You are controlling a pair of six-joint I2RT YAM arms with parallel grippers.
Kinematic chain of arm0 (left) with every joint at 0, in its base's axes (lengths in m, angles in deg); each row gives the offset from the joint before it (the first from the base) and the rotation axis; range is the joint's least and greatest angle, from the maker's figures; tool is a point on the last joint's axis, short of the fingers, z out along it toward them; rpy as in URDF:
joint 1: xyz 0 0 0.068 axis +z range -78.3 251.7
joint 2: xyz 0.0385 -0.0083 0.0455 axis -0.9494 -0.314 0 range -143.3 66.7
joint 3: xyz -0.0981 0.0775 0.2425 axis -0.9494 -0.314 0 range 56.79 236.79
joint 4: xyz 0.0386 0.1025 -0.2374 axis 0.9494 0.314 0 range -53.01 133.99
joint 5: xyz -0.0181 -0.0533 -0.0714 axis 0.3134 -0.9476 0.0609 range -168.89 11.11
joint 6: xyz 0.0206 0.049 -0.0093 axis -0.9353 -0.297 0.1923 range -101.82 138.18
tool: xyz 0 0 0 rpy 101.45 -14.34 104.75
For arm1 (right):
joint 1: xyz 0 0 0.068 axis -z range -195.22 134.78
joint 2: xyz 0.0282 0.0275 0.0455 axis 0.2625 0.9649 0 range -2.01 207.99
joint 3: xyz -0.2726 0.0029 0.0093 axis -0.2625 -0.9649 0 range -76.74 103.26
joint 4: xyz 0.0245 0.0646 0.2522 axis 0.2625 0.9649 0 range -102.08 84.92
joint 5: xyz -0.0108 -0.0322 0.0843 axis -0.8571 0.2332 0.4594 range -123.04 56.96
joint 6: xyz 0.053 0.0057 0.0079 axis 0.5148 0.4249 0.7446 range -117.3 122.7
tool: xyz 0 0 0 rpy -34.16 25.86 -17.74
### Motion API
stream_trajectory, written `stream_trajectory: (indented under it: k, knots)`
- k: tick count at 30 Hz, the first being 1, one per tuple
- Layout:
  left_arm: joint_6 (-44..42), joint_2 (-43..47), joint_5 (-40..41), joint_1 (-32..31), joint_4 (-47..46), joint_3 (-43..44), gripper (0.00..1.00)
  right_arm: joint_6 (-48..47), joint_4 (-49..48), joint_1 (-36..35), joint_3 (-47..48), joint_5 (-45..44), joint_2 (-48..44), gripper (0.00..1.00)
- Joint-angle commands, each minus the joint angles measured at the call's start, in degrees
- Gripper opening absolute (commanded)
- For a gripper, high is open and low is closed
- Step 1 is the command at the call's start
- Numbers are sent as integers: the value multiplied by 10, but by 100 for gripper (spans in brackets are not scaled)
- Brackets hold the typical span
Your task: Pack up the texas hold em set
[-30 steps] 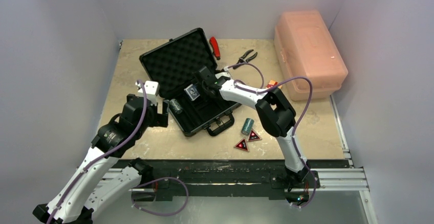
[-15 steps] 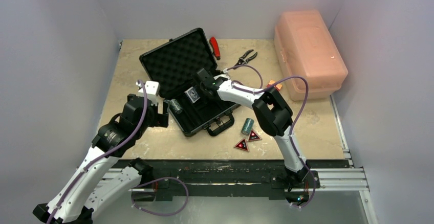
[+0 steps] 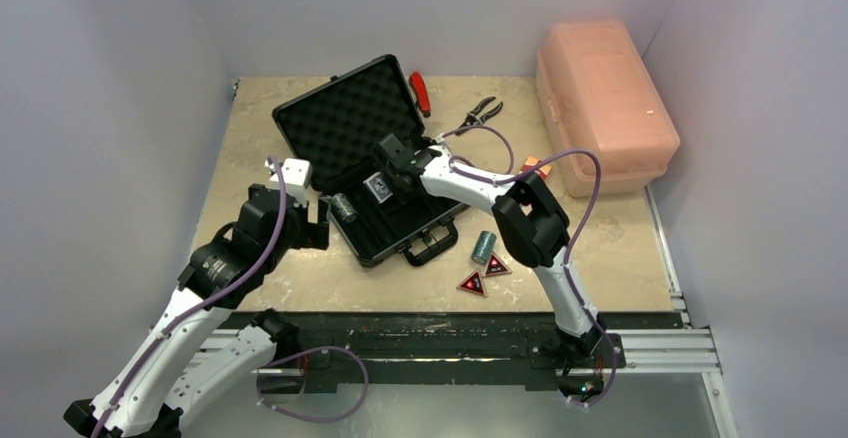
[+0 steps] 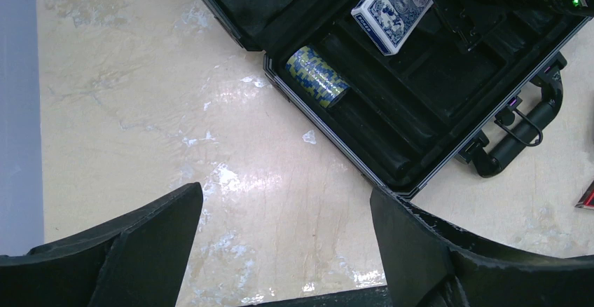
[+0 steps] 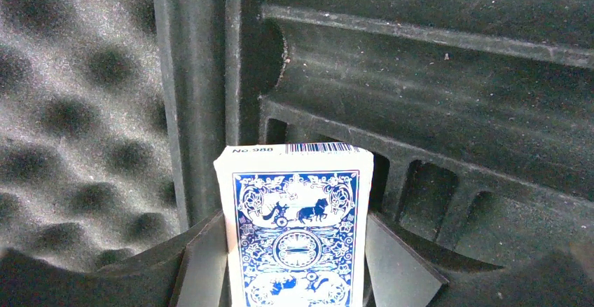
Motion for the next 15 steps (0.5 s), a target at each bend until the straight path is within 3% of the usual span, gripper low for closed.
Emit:
stream_trajectory:
  k: [1,7,12,15]
  knots:
    - [5,5,-2,3,-8,18,89,14,48,1,32,-55,12,33]
    - [6,6,-5,2,-8,17,89,20,42,1,9,-32,13,38]
    - [47,-3,19,2,7,30,94,21,36,0,-23,-8,1,64]
    - [111,-30,6,2,68,117,94,19,31,0,-48,-7,-15,83]
